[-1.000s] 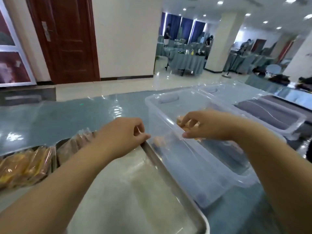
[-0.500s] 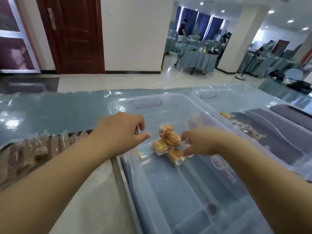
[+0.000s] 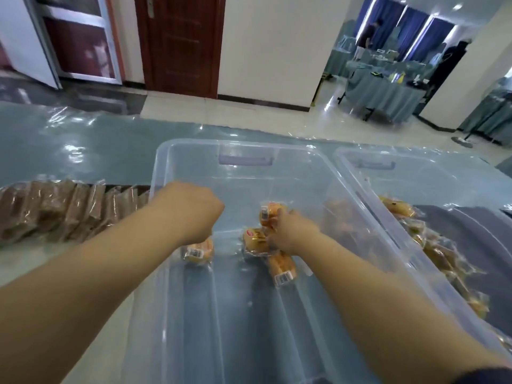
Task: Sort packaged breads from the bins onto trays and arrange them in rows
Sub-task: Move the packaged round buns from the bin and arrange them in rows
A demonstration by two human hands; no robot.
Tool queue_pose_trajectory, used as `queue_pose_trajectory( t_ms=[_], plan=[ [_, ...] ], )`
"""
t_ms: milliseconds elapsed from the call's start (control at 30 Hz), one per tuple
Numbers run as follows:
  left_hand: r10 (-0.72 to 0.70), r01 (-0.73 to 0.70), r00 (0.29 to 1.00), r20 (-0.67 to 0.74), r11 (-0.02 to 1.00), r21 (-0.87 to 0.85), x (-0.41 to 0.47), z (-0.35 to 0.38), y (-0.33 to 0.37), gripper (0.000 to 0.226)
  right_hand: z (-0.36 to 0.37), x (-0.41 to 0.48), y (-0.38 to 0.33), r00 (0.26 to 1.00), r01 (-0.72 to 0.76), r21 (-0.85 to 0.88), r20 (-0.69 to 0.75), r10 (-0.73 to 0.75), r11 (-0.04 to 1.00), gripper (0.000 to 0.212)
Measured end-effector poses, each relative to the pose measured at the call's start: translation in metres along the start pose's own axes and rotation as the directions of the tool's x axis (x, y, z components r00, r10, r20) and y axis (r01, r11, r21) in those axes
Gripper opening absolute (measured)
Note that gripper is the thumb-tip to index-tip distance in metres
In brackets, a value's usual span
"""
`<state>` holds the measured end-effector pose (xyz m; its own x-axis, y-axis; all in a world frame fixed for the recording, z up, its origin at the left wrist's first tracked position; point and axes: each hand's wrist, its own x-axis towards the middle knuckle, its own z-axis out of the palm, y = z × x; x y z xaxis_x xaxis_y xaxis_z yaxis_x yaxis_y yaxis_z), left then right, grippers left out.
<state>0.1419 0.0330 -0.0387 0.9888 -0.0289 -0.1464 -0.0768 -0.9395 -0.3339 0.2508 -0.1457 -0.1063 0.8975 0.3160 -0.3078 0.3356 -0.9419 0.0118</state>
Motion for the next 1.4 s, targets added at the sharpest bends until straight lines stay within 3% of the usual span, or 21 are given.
queue_pose_trajectory(
  t_ms=[200,400,667,767,900,1133,1400],
  plan=[
    [-0.024,0.023,0.999,0.024,0.999,0.042,0.003,0.002,-0.001,0.014,0.010,0.030,0.001,0.998,0.014,-0.050,-0.052,-0.016,0.999,0.044],
    [-0.033,0.032,0.999,0.025,0.998,0.046,0.005,0.004,-0.001,0.016,0.004,0.043,-0.007,0.997,-0.022,0.059,-0.069,0.026,0.998,0.077],
    [-0.026,0.024,0.999,0.033,0.997,0.073,0.008,0.005,-0.004,0.017,0.022,0.051,-0.007,0.987,0.087,0.057,-0.138,-0.078,0.995,0.049],
    [-0.004,-0.001,0.999,0.044,0.995,0.096,0.008,0.004,-0.003,0.017,0.017,0.046,-0.003,0.987,0.109,-0.003,-0.116,-0.108,0.994,0.054],
    [0.024,-0.032,0.996,0.081,0.994,0.103,0.008,0.000,-0.003,0.016,-0.005,0.036,0.002,0.995,0.093,-0.001,-0.043,-0.093,0.996,0.040],
    [0.136,-0.146,0.951,0.276,0.989,0.017,0.011,-0.011,-0.007,0.035,-0.065,-0.020,0.008,0.994,0.091,0.015,0.059,-0.092,0.996,0.036],
    [0.154,-0.301,0.873,0.462,0.917,0.263,0.061,-0.011,0.018,0.052,-0.072,-0.077,0.019,0.983,0.117,-0.009,0.143,-0.114,0.993,0.034]
  ],
)
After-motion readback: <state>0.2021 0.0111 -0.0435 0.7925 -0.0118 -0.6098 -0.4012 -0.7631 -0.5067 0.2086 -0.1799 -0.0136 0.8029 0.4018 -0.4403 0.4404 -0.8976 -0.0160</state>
